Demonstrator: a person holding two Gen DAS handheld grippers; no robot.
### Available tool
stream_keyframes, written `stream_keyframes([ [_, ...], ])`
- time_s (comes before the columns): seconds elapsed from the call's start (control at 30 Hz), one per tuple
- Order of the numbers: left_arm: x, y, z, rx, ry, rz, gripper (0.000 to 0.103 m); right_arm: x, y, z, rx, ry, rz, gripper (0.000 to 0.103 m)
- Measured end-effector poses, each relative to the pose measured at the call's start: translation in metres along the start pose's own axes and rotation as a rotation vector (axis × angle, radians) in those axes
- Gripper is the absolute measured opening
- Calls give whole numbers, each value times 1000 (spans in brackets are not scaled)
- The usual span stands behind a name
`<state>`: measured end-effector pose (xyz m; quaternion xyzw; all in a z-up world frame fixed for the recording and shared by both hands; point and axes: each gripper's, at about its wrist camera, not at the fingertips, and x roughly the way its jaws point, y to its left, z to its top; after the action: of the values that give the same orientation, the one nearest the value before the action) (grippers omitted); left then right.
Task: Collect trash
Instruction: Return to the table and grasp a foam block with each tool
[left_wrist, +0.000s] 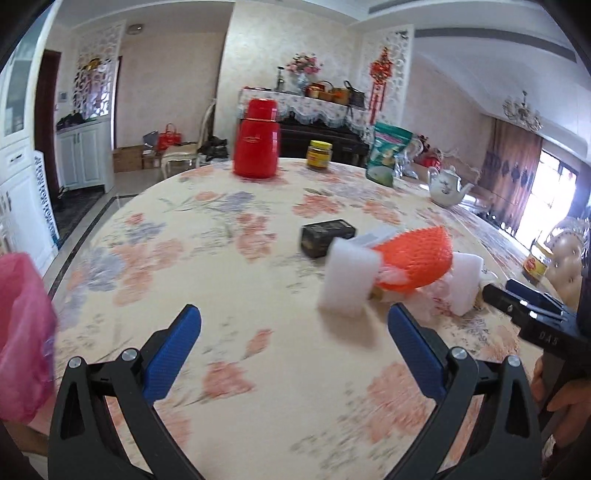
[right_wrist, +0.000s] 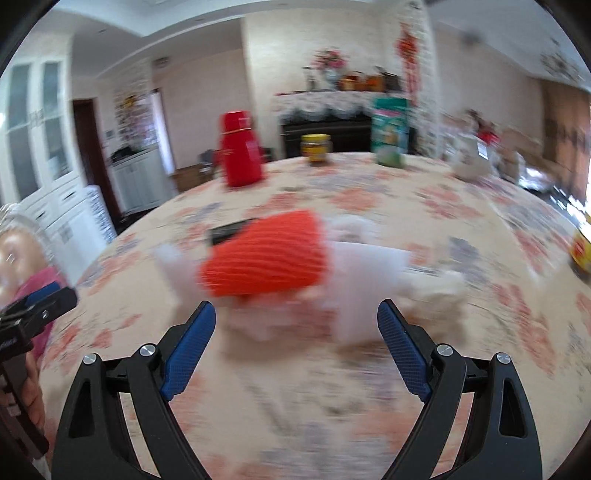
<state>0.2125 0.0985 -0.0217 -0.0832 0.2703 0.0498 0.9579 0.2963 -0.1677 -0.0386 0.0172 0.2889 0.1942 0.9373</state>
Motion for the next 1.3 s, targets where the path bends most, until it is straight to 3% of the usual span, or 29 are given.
stream_keyframes([
  [0.23,43,-22,8,28,43,7,98,25,-44,16,63,31,-67,80],
  [0.5,76,-28,9,49,106,12,98,57,-42,28,35,63,-76,76],
  [0.67,87,-24,7,49,130,14,98,74,-43,25,61,76,-43,65],
  [0.73,90,-23,7,49,132,19,98,79,-43,22,62,96,-25,51],
  [0.9,99,-20,10,12,136,16,98,67,-43,20,66,41,-22,50],
  [1.13,113,-30,16,9,134,8,97,62,-46,18,85,33,-11,50],
  [1.2,117,-34,17,13,143,-1,92,61,-47,18,91,31,-13,50],
  [1.23,121,-34,17,13,157,-11,83,60,-47,17,91,29,-15,50],
  [1.27,123,-35,17,12,168,-19,64,59,-47,17,89,27,-17,50],
  [1.3,124,-35,17,12,177,-31,54,59,-47,17,87,25,-18,50],
])
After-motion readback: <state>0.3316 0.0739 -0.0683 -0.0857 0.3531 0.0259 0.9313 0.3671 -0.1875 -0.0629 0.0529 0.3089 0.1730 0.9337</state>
